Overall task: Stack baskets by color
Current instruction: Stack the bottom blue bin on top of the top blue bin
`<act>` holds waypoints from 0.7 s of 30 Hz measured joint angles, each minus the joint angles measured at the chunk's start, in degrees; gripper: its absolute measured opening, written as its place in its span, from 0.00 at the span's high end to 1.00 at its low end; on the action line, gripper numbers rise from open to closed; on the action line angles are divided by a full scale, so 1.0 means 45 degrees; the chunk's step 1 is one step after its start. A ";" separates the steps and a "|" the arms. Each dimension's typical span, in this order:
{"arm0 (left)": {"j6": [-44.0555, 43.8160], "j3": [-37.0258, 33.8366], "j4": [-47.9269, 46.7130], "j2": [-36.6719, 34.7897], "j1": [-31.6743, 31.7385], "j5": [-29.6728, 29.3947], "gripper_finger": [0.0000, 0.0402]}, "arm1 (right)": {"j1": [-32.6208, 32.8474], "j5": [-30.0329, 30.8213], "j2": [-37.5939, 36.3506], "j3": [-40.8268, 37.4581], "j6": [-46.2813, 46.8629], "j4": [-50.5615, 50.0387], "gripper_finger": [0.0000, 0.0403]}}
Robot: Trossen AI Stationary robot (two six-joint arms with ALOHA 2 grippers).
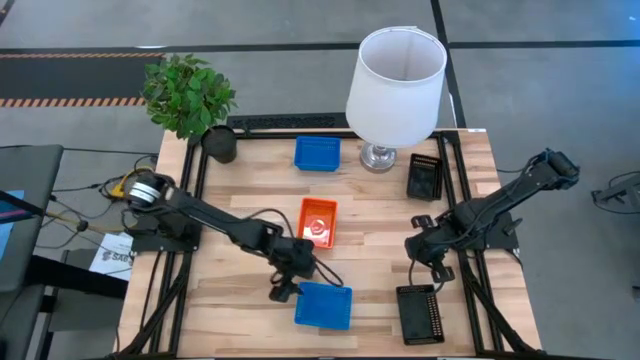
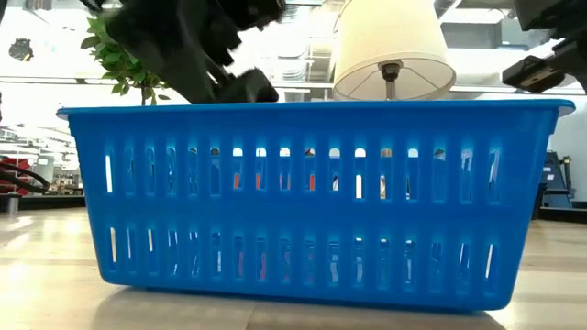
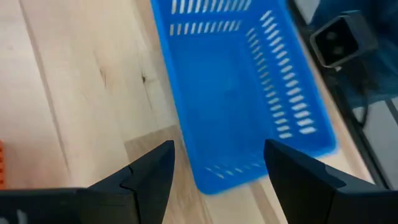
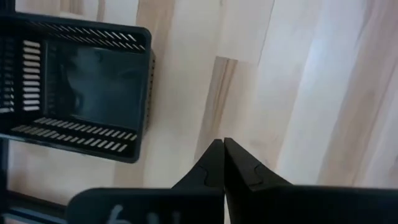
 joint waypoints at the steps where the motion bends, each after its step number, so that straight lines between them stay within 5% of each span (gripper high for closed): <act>1: -0.0151 0.0134 0.0013 0.0224 -0.0002 -0.0041 0.42 | -0.0027 0.0059 -0.0005 0.0000 -0.0150 0.0008 0.96; 13: -0.0993 0.0629 0.0120 0.1911 -0.0019 -0.0683 0.44 | -0.0073 0.0105 -0.0005 0.0000 -0.0993 -0.0162 0.97; 21: -0.1234 0.0838 -0.0020 0.2089 -0.0019 -0.0593 0.77 | -0.0277 0.0160 -0.0010 0.0000 -0.1494 -0.0427 0.95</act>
